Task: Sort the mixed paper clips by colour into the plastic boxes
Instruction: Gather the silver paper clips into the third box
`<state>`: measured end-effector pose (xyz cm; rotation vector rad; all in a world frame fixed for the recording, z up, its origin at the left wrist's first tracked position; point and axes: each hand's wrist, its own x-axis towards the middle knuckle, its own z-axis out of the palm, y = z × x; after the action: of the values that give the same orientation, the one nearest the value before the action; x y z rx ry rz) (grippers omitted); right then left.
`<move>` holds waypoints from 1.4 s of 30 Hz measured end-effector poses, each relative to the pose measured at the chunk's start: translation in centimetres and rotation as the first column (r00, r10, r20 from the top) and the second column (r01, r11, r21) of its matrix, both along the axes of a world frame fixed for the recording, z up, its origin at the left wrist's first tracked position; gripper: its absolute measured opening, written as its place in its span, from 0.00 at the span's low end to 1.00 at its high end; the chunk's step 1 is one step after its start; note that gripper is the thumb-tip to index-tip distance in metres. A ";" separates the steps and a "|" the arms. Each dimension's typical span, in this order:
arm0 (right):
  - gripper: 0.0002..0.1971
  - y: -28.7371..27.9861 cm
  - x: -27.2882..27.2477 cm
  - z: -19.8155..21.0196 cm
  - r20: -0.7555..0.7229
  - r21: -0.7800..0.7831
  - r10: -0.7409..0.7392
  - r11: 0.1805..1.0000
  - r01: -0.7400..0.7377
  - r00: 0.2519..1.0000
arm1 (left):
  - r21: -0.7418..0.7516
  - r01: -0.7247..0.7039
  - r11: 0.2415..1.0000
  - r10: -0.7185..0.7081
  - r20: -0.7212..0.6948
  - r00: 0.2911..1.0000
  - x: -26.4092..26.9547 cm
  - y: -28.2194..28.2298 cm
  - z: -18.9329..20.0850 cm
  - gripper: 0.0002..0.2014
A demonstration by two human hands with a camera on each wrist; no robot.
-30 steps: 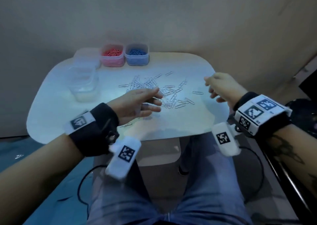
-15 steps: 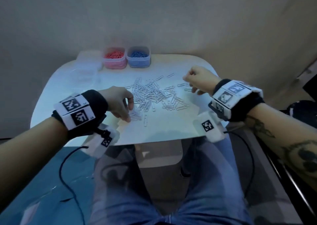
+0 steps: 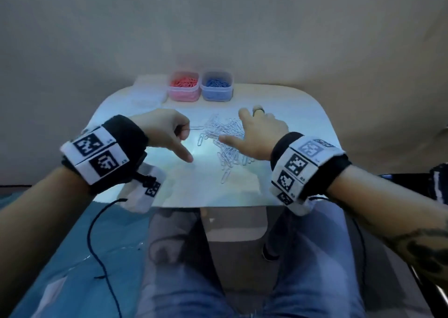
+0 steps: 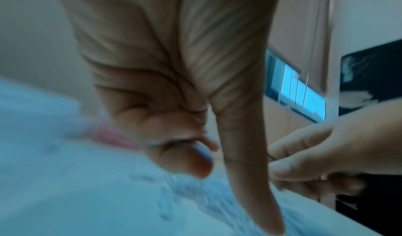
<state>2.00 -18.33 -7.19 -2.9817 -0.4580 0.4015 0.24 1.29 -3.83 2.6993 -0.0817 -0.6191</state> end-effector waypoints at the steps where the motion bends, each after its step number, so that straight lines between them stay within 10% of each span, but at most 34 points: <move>1: 0.40 0.6 0.1 -0.4 0.034 -0.025 0.055 0.998 -0.054 0.998 | 0.023 -0.020 1.000 0.020 0.010 1.000 -0.7 0.9 0.6 0.22; 6: 0.48 1.4 1.6 -2.7 -0.005 -0.225 0.274 0.937 -0.268 0.962 | 0.018 -0.085 0.996 0.085 0.007 0.996 -3.2 3.8 2.1 0.21; 21: 0.17 2.3 2.7 -4.1 0.139 -0.115 0.375 0.925 -0.361 0.917 | 0.226 -0.377 0.898 0.307 0.291 0.906 -1.8 7.4 2.3 0.21; 29: 0.14 2.7 2.9 -3.8 0.130 -0.171 0.397 0.912 -0.374 0.909 | 0.152 -0.385 0.910 0.369 0.123 0.921 1.2 8.4 0.6 0.52; 42: 0.20 2.5 2.8 -2.8 0.078 -0.107 0.306 0.949 -0.297 0.949 | 0.279 -0.312 0.908 0.288 0.126 0.949 3.6 7.4 -0.3 0.59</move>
<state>4.82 -15.81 -10.02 -3.0339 -0.9382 0.3143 3.85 8.71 -4.18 2.9358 0.4337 -0.4540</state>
